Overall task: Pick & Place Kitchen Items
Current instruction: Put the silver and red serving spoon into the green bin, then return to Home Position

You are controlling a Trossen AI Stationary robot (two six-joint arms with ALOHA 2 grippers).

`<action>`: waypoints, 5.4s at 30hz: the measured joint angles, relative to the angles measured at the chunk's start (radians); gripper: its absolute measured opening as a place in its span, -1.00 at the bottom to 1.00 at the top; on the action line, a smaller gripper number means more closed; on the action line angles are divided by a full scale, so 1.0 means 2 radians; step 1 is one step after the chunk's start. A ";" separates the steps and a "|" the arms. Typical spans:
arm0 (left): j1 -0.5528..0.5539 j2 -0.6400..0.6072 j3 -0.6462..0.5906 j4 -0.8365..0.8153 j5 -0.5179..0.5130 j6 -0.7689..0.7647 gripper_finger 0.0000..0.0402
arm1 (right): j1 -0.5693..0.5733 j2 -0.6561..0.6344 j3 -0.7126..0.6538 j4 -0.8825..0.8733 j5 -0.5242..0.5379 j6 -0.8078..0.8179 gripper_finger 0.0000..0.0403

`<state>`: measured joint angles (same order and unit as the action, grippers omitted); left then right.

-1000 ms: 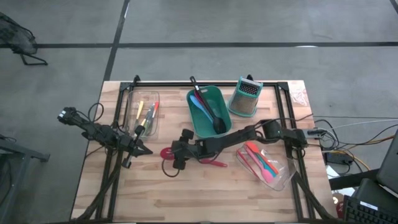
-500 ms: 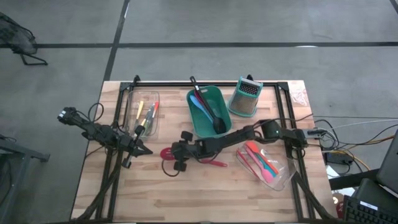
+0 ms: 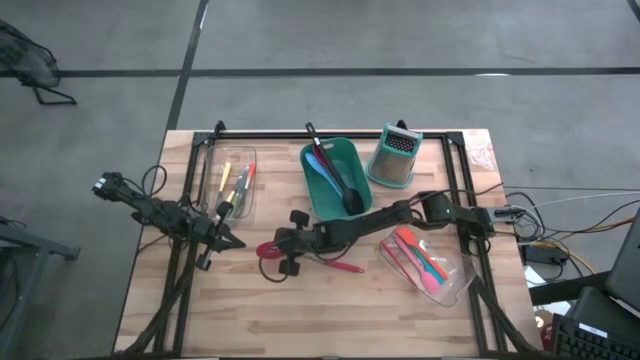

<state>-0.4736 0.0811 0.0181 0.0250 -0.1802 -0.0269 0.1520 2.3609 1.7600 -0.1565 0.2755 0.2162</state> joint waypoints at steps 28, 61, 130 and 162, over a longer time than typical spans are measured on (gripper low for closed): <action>0.000 0.001 0.000 -0.001 0.000 0.000 -0.94 | 0.010 -0.096 0.120 -0.204 0.119 0.002 -0.91; 0.000 0.001 0.000 -0.001 0.000 0.000 -0.94 | -0.181 -0.176 -0.037 -0.018 0.098 0.008 -0.91; 0.000 0.000 0.000 -0.001 0.000 0.000 -0.94 | -0.157 -0.212 -0.173 0.055 0.202 -0.063 -0.21; 0.000 0.001 0.000 -0.001 0.000 0.000 -0.94 | 0.031 -0.470 -0.388 0.043 0.181 -0.079 -0.96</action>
<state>-0.4734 0.0822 0.0181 0.0231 -0.1805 -0.0270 0.2138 1.4200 0.9838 -0.0703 0.6373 0.0579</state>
